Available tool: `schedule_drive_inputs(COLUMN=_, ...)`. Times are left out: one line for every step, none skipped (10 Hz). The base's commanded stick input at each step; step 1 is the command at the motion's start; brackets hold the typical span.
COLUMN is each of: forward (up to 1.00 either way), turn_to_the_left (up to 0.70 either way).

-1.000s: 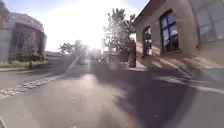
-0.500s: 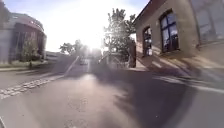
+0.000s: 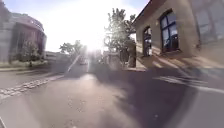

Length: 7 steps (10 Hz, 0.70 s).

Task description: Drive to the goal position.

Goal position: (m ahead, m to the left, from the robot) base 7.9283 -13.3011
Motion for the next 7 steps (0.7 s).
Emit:
schedule_drive_inputs(forward=0.70, turn_to_the_left=0.01)
schedule_drive_inputs(forward=0.70, turn_to_the_left=0.06)
schedule_drive_inputs(forward=0.70, turn_to_the_left=0.12)
schedule_drive_inputs(forward=0.70, turn_to_the_left=0.14)
schedule_drive_inputs(forward=0.70, turn_to_the_left=0.14)
schedule_drive_inputs(forward=0.70, turn_to_the_left=0.14)
schedule_drive_inputs(forward=0.70, turn_to_the_left=0.14)
